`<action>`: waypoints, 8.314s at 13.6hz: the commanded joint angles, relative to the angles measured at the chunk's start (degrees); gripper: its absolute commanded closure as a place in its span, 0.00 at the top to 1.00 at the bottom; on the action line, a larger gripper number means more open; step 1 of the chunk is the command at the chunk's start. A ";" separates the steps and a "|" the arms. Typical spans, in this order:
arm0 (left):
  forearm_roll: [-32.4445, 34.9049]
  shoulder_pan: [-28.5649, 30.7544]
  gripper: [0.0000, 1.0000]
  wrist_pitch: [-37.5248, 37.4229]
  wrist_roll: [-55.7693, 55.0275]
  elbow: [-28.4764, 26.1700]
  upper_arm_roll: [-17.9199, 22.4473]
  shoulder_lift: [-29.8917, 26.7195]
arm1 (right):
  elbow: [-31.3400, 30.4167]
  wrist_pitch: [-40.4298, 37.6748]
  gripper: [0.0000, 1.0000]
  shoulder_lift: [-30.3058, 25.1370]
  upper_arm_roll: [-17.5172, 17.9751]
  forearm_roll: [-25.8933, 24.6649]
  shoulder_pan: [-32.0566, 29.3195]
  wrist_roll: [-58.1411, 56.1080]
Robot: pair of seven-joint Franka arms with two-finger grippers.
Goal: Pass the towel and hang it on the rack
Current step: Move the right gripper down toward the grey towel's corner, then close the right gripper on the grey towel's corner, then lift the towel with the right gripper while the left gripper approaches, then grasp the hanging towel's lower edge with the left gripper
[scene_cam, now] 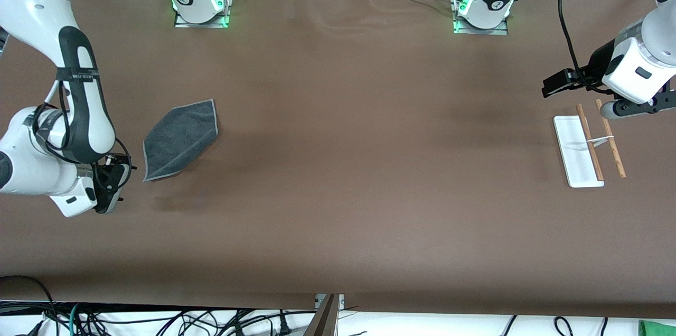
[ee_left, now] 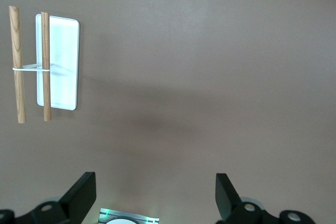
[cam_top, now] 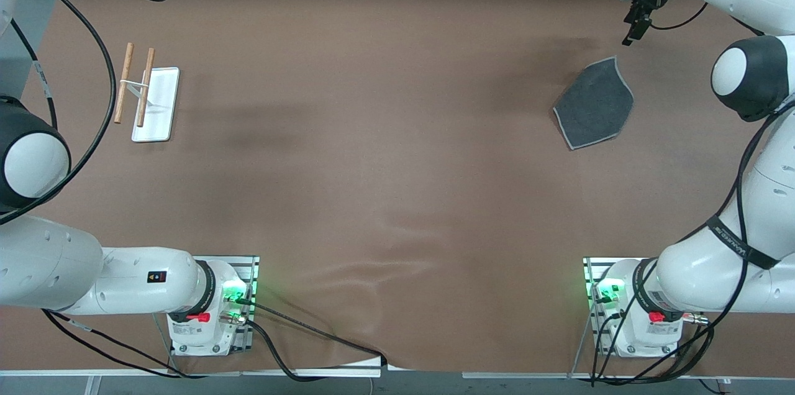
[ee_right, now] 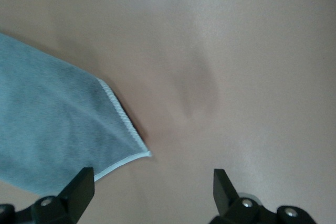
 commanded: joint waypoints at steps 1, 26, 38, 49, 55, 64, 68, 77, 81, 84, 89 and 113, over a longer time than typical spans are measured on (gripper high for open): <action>-0.15 -0.17 1.00 -0.95 -0.18 1.76 0.00 0.84 | 1.81 0.36 1.00 2.10 0.48 1.48 -0.79 -2.18; -0.33 -0.69 1.00 -1.57 -0.18 1.93 -0.96 0.93 | 1.19 -1.84 0.34 6.32 0.57 5.53 -1.50 -2.63; 0.02 -0.87 1.00 -2.01 -0.18 1.85 -1.14 1.28 | 1.81 -9.48 0.00 5.44 0.39 5.00 -1.32 2.46; -0.06 -0.96 1.00 -2.27 -0.18 1.85 -1.23 1.28 | 1.99 -24.59 0.00 -3.95 1.09 5.00 3.68 20.39; -1.03 -0.26 1.00 -1.92 0.52 2.02 -0.79 1.19 | 1.99 -31.10 0.00 -10.90 1.01 5.09 13.51 28.56; -10.43 1.59 1.00 -2.53 3.69 2.02 -1.57 1.98 | 6.18 -31.28 0.00 -15.92 1.09 5.26 31.09 43.85; -12.63 0.80 1.00 -5.08 5.87 3.33 -3.51 8.48 | 9.80 -31.55 0.00 -15.92 1.62 5.44 36.28 50.80; -35.97 -0.87 1.00 -4.73 31.94 4.13 -3.78 21.30 | 18.67 -30.67 0.00 -15.92 12.59 5.35 37.00 59.42; -38.20 -3.68 1.00 -4.65 46.88 4.22 -3.95 26.22 | 19.30 -26.37 0.00 -15.92 18.13 5.09 37.26 63.89; -43.99 -4.39 1.00 -4.65 62.79 3.69 -4.13 29.57 | 19.30 -22.33 0.00 -15.92 20.69 4.91 37.61 65.14; -51.63 -4.92 1.00 -5.52 86.95 2.29 -5.09 33.96 | 19.30 -19.16 0.00 -15.92 20.43 4.39 40.51 68.13; -70.63 -6.23 0.91 -18.53 111.79 -0.43 -5.36 56.47 | 19.83 -13.79 0.00 -17.32 20.43 3.68 43.68 76.83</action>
